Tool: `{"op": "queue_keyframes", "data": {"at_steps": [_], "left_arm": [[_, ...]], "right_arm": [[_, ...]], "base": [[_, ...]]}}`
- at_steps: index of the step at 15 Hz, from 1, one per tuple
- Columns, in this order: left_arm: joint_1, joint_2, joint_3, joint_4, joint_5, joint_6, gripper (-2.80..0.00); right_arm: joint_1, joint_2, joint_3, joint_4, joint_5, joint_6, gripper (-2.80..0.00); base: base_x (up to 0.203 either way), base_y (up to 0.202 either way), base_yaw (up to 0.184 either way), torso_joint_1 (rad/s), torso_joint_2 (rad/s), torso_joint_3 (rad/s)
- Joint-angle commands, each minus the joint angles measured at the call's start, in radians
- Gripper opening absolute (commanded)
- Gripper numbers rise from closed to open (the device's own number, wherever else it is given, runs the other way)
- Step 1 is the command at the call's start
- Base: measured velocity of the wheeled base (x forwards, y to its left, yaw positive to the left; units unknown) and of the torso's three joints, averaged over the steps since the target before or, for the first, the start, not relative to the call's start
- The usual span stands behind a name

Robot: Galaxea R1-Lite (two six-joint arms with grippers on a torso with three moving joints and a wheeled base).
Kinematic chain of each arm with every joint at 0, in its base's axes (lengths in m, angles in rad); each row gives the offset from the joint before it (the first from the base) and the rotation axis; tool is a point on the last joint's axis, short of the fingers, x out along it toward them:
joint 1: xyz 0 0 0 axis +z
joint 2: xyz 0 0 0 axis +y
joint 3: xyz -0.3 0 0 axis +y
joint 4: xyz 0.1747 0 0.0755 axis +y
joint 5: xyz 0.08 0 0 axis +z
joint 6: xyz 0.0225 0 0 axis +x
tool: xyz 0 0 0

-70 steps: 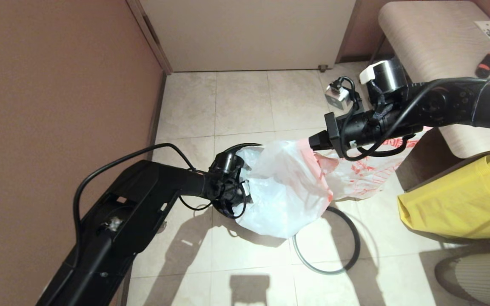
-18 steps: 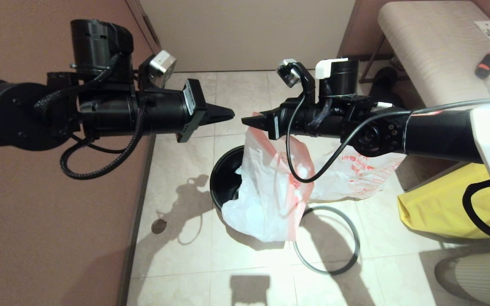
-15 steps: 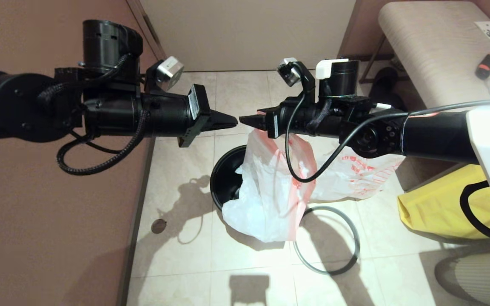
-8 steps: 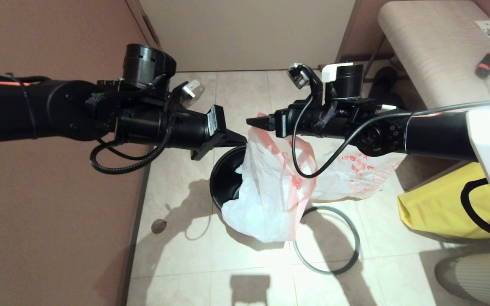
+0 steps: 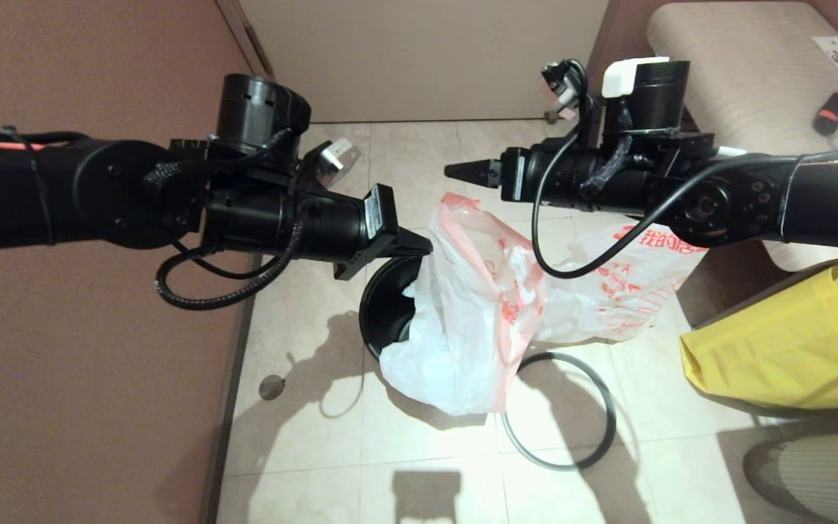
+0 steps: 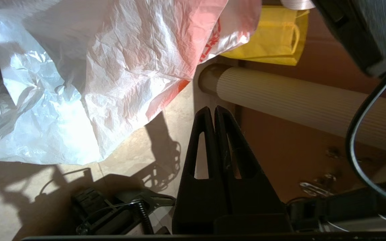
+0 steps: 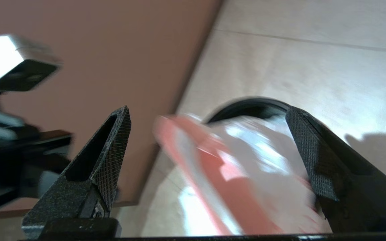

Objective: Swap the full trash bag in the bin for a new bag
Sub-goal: Put the new garbage bag on the trash can

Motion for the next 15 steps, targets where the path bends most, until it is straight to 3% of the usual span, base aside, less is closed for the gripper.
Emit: {"op": "queue_keyframes", "data": {"at_steps": [1,4,5,6,8,9,11,15], "left_arm": [[-0.016,0.044,0.0,-0.006,0.031,-0.004,-2.8],[-0.061,0.067,0.005,-0.085,0.226,-0.014,-2.8],[-0.068,0.06,0.002,-0.093,0.261,-0.016,-2.8],[-0.071,0.046,0.007,-0.095,0.269,-0.01,0.0],[-0.082,0.025,0.002,-0.094,0.309,-0.01,0.0],[-0.094,0.017,-0.012,-0.087,0.316,-0.011,0.0],[-0.155,0.041,-0.075,-0.045,0.356,0.005,0.0],[-0.234,0.204,-0.275,0.056,0.542,0.08,0.0]], "right_arm": [[-0.035,-0.043,0.067,-0.002,-0.007,-0.005,0.0],[-0.109,-0.13,0.21,-0.002,-0.023,-0.03,0.0],[-0.132,-0.154,0.263,-0.002,-0.024,-0.03,0.0],[-0.151,-0.175,0.317,-0.002,-0.026,-0.032,0.0],[-0.167,-0.226,0.405,0.004,-0.06,-0.035,0.0],[-0.155,-0.244,0.432,0.006,-0.123,-0.04,0.0],[-0.144,-0.277,0.481,0.018,-0.182,-0.07,0.0],[-0.147,-0.307,0.545,0.01,-0.294,-0.081,0.0]], "base": [[0.0,0.0,0.0,0.0,0.0,0.0],[0.0,0.0,0.0,0.0,0.0,0.0],[0.0,0.0,0.0,0.0,0.0,0.0],[0.0,0.0,0.0,0.0,0.0,0.0],[0.0,0.0,0.0,0.0,0.0,0.0],[0.0,0.0,0.0,0.0,0.0,0.0],[0.0,0.0,0.0,0.0,0.0,0.0],[0.0,0.0,0.0,0.0,0.0,0.0]]}}
